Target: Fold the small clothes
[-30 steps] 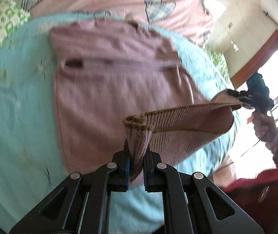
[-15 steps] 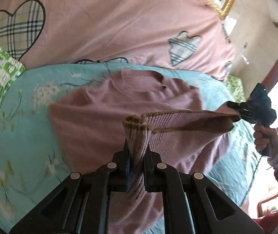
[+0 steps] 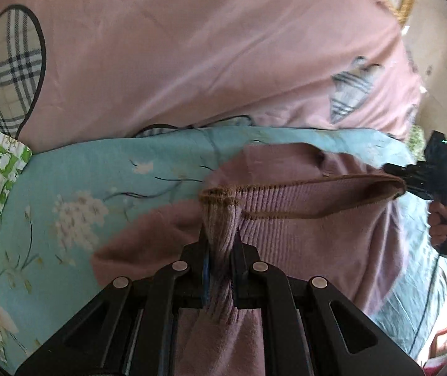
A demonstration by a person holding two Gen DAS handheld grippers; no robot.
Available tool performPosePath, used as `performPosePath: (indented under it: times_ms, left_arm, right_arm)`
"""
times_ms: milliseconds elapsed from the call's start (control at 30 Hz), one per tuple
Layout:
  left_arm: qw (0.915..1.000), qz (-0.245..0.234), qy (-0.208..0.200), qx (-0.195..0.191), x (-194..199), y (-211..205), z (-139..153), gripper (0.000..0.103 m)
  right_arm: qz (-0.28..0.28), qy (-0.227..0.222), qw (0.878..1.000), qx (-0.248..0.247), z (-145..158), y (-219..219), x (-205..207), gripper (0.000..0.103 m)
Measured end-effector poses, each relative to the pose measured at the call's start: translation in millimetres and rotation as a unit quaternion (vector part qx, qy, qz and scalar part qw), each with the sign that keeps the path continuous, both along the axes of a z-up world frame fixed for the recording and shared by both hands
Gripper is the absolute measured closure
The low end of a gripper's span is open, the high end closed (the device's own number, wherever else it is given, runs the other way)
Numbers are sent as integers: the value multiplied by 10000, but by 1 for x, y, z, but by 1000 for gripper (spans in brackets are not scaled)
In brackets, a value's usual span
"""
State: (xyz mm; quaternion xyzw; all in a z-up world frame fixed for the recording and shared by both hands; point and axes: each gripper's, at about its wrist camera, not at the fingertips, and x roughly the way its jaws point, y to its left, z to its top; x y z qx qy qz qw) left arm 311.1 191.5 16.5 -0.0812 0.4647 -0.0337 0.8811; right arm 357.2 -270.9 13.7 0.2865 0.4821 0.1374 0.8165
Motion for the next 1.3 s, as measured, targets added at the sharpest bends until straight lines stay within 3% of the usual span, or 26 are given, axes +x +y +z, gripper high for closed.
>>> performPosePath:
  times_ms: [100, 233, 300, 367, 433, 567, 700, 767, 867, 967, 1100, 1300]
  left_arm:
    - [9985, 332, 331, 279, 19, 4, -24, 93]
    - [9960, 514, 563, 476, 25, 5, -40, 79]
    - [9961, 572, 525, 425, 19, 7, -36, 71]
    - [9953, 688, 479, 485, 9, 9, -30, 54]
    - [9938, 833, 380, 636, -8, 11, -19, 54]
    - [9962, 793, 153, 323, -44, -3, 2, 54]
    - [9991, 402, 59, 116, -63, -42, 6, 49]
    - [9992, 310, 64, 237, -61, -62, 3, 39]
    - [9959, 494, 90, 750, -52, -79, -4, 24]
    - [9897, 928, 179, 1074, -43, -72, -11, 22]
    - [9844, 1450, 339, 933, -35, -45, -23, 22]
    - [9848, 1496, 319, 819, -15, -23, -37, 21]
  right_arm:
    - [87, 142, 9997, -172, -14, 5, 19, 95]
    - [233, 388, 9978, -477, -31, 15, 33, 89]
    - [261, 476, 9977, -400, -34, 15, 34, 82]
    - [239, 409, 9986, -244, -28, 10, 30, 62]
    - [167, 215, 9994, -214, -16, 4, 21, 55]
    - [215, -96, 9994, -270, 8, -6, -5, 55]
    - [638, -199, 9960, -600, 20, 8, -32, 55]
    - [879, -152, 9931, -767, 21, 22, -38, 55]
    - [1124, -101, 9888, -973, 16, 44, -37, 53]
    - [1254, -48, 9860, -1097, 9, 66, -29, 51]
    - [1490, -39, 9807, -1268, 2, 97, -17, 47]
    - [2022, -130, 9651, -1660, -11, 149, 0, 46]
